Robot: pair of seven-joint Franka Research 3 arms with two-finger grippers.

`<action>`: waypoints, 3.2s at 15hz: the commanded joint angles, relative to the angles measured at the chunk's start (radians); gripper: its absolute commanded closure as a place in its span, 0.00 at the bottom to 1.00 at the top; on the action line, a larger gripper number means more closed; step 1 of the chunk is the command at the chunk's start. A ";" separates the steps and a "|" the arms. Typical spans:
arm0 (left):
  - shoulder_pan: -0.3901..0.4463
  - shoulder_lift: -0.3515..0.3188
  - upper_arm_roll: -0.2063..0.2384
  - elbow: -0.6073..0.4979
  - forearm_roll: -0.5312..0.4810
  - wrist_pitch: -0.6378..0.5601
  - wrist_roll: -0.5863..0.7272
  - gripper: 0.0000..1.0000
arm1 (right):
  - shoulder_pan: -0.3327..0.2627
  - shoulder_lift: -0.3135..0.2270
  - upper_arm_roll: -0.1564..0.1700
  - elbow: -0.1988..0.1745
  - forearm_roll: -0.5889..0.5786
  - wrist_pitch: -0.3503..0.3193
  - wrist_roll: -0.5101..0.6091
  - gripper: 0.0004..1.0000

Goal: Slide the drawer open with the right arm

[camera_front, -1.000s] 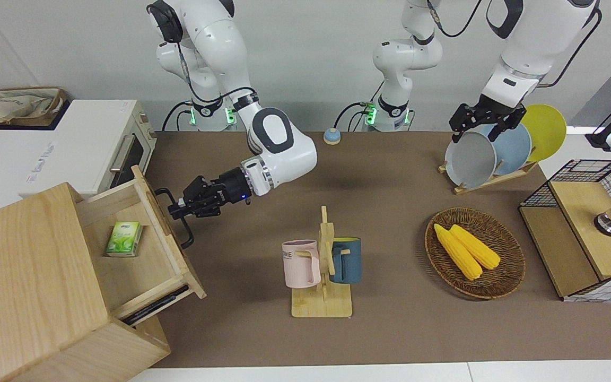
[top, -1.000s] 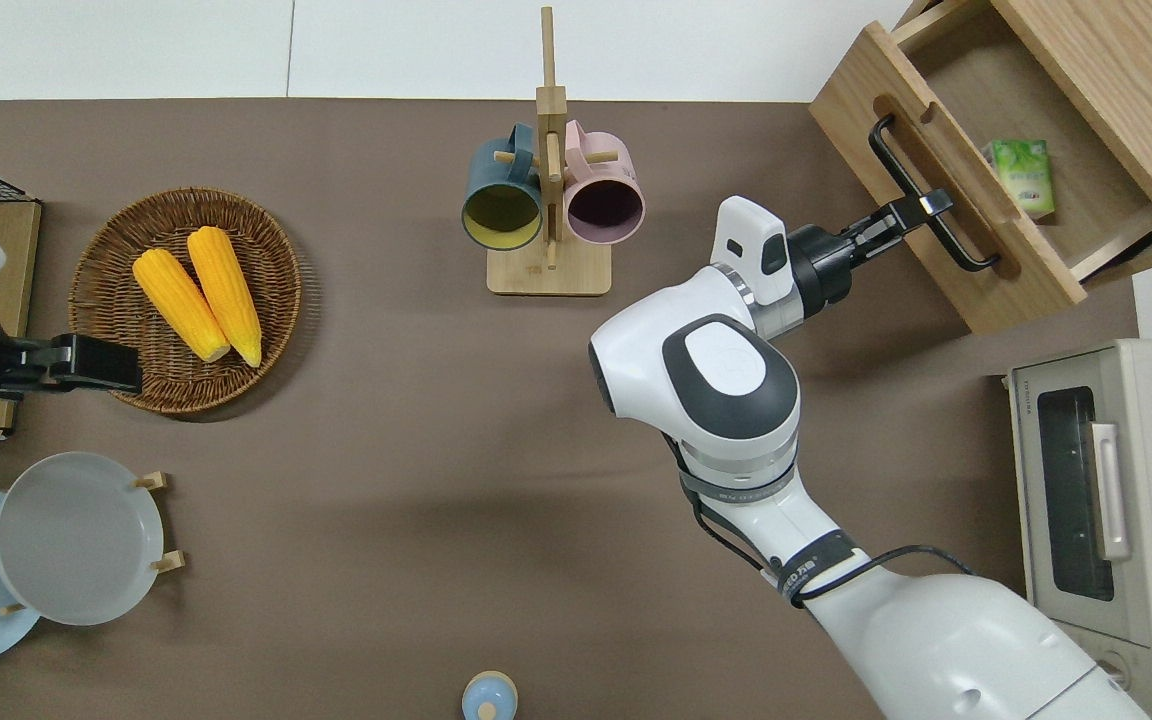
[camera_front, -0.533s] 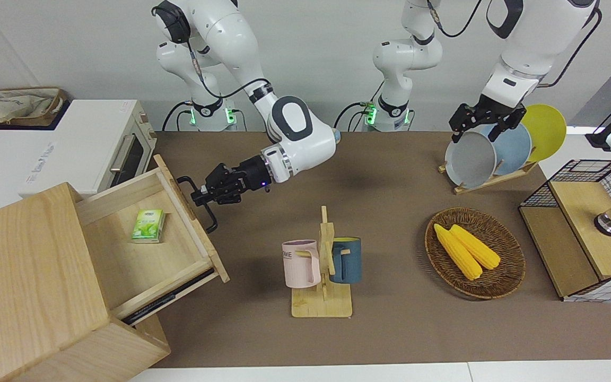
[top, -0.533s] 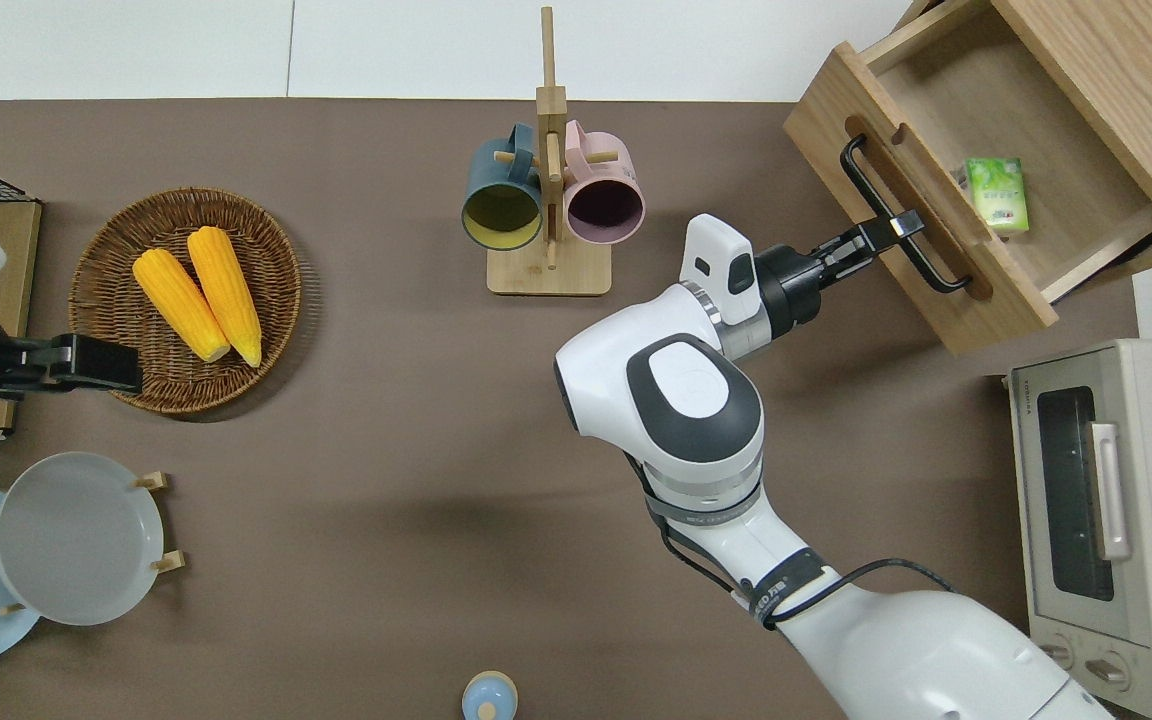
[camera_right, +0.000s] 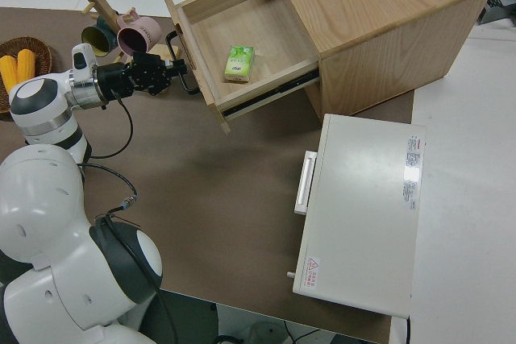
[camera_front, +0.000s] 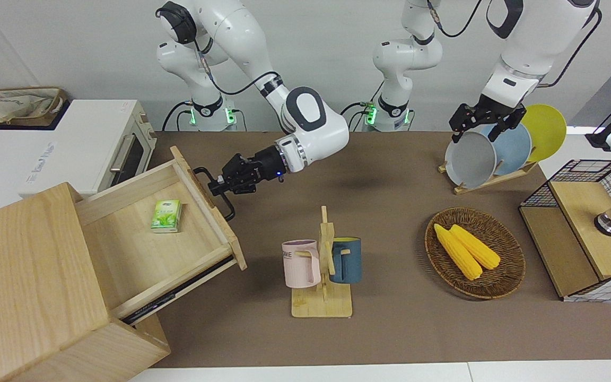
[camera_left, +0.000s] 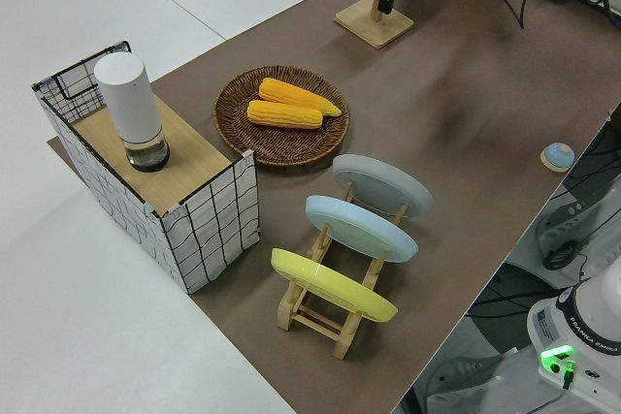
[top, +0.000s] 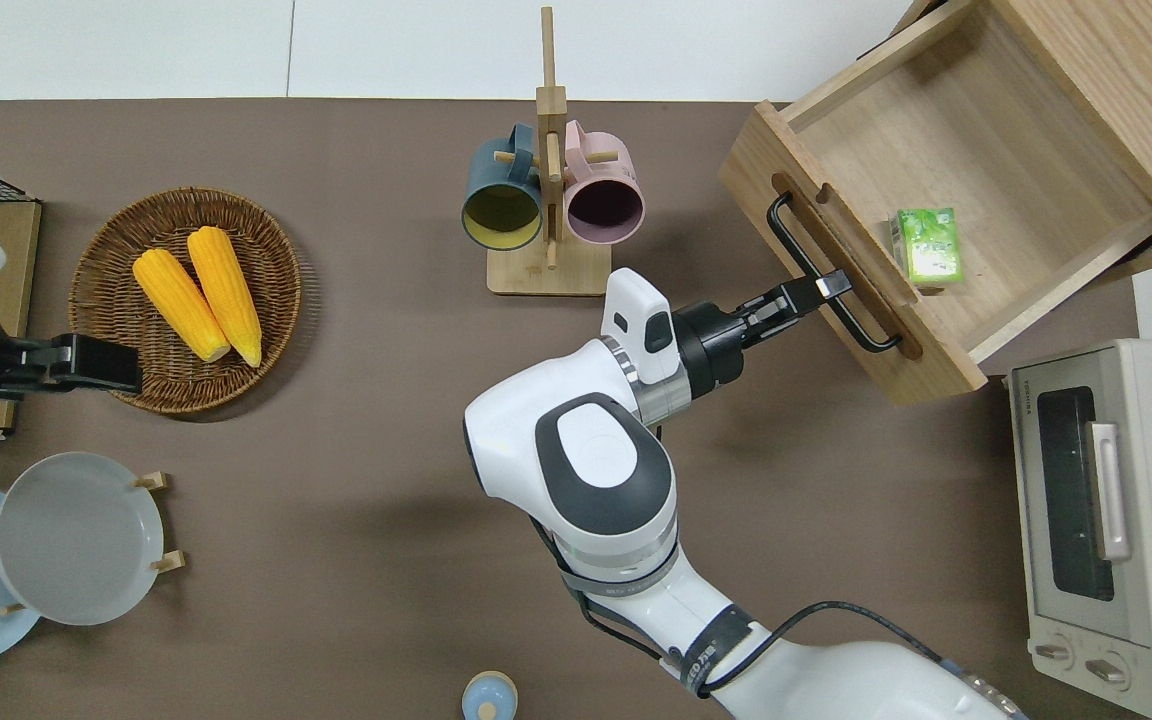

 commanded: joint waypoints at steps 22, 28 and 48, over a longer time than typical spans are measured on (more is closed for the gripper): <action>-0.005 -0.009 0.002 0.001 0.013 -0.005 0.007 0.00 | 0.041 -0.018 0.045 0.055 0.058 -0.166 -0.042 0.01; -0.006 -0.009 0.004 0.001 0.013 -0.005 0.007 0.00 | 0.034 -0.021 0.045 0.055 0.066 -0.140 -0.062 0.01; -0.005 -0.007 0.004 0.001 0.013 -0.005 0.007 0.00 | -0.038 -0.277 -0.071 0.101 0.912 0.234 -0.143 0.01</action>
